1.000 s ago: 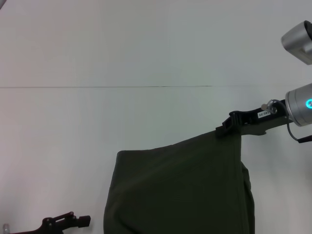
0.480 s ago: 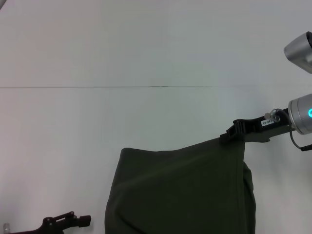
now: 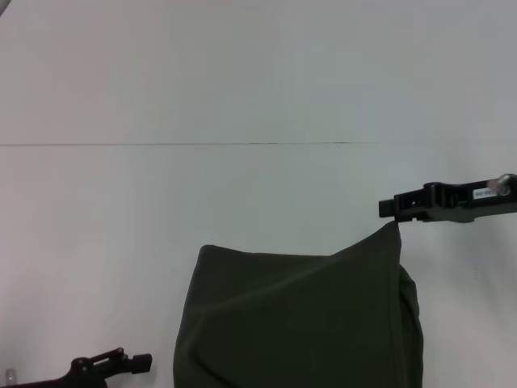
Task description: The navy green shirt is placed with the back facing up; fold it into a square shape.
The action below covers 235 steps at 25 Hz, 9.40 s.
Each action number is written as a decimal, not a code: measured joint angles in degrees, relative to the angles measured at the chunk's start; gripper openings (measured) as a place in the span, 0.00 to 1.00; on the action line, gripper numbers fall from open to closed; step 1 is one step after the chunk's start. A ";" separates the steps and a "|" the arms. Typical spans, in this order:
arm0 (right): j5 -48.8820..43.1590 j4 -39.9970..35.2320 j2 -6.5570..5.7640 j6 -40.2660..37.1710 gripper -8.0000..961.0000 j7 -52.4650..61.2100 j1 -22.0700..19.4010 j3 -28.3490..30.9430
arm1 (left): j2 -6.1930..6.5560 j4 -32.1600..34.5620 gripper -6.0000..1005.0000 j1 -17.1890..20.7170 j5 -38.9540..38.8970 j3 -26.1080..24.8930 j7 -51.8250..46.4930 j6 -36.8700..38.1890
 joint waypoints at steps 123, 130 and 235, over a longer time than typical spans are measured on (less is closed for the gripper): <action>18.36 34.02 7.71 10.30 0.01 -91.82 1.38 -5.50 | 0.13 -9.92 0.95 -5.92 -10.07 -12.14 -12.06 -0.04; 20.45 29.16 7.41 7.67 0.01 -90.38 -4.74 -2.79 | 0.13 -9.92 0.94 -6.37 -10.07 -12.07 -12.07 -0.16; 13.69 14.84 6.35 -12.81 0.14 -81.17 -18.54 5.63 | 5.99 -11.03 0.93 -13.81 -9.28 5.01 -60.53 -15.08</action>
